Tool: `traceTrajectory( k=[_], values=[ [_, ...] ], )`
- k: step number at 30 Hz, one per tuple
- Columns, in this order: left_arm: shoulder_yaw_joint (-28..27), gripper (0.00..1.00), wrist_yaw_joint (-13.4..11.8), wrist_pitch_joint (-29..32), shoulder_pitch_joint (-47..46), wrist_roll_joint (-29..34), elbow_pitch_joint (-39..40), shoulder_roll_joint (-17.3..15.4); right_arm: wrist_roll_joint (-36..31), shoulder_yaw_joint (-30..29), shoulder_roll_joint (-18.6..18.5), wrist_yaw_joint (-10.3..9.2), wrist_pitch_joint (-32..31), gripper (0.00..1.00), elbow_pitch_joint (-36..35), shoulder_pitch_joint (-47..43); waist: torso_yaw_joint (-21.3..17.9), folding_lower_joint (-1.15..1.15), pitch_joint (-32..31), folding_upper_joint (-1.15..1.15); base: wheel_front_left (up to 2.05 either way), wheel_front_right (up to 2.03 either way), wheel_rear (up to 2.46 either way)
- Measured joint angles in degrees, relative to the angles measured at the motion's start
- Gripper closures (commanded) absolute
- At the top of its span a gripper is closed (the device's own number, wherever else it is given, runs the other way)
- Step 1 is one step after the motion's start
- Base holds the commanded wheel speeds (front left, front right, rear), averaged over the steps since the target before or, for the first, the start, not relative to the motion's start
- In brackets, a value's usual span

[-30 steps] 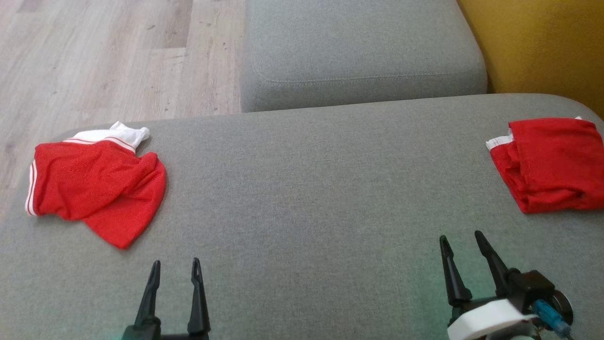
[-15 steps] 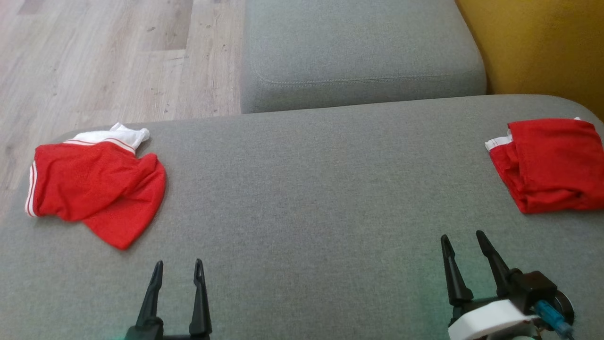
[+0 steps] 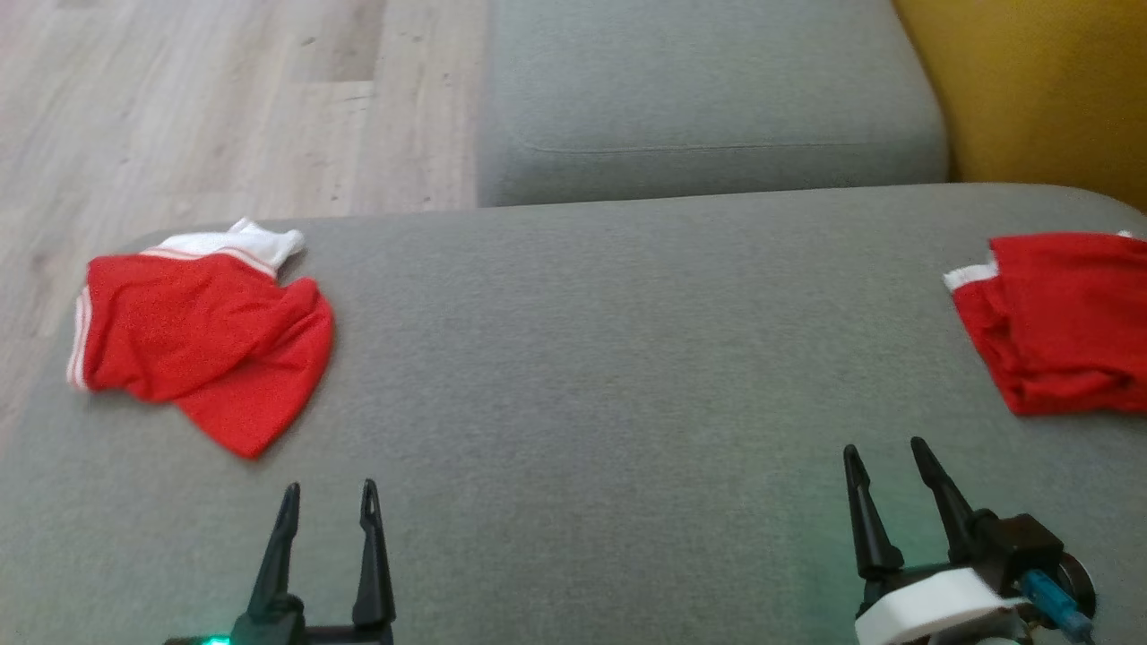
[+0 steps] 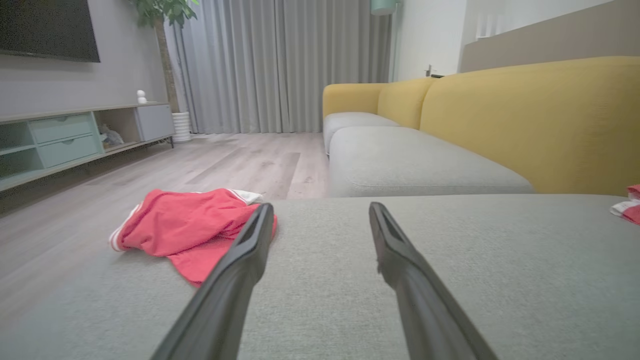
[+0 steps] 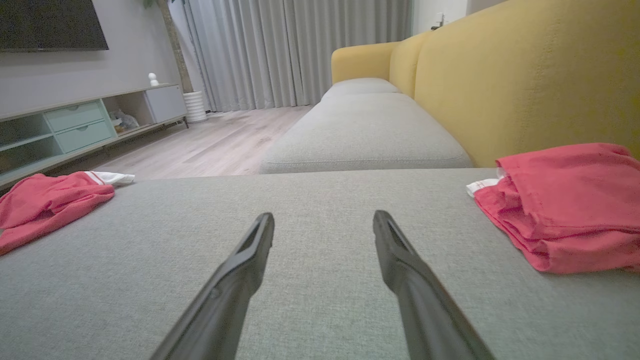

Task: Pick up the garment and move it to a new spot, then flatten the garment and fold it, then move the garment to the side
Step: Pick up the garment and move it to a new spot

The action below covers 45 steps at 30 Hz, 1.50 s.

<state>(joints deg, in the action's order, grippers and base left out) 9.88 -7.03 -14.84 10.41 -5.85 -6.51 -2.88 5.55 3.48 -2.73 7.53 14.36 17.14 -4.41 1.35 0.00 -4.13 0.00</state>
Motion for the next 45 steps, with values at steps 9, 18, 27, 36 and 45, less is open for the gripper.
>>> traceTrajectory(
  k=[9,18,27,36,45],
  values=[
    [-2.3,0.00,-0.8,0.1,0.2,0.9,2.2,0.0,1.1,1.4,0.1,0.00,0.0,0.00,0.1,0.0,6.8,0.00,0.3,0.00,0.00,0.00,0.00],
    [-3.4,0.00,-1.6,0.1,0.4,0.9,3.1,0.0,1.0,1.5,0.1,0.00,0.0,0.00,0.1,0.3,15.7,0.00,1.8,0.00,0.00,0.00,0.00],
    [-3.9,0.00,-3.2,0.1,0.4,2.9,4.7,0.0,0.8,0.4,0.1,0.00,0.0,0.00,0.0,1.2,23.0,0.00,3.9,0.00,0.00,0.00,0.00],
    [-7.8,0.00,-3.7,0.1,-5.9,2.2,7.6,-0.1,-3.3,0.1,0.0,0.00,0.0,0.00,-0.1,5.1,23.7,0.01,10.6,0.00,0.00,0.00,0.00],
    [-10.5,0.00,3.4,0.8,-31.0,0.9,-4.7,-6.3,-5.0,1.1,-5.4,0.00,0.0,0.00,-3.4,11.9,19.9,0.01,19.7,0.00,0.00,0.00,0.00]
  ],
)
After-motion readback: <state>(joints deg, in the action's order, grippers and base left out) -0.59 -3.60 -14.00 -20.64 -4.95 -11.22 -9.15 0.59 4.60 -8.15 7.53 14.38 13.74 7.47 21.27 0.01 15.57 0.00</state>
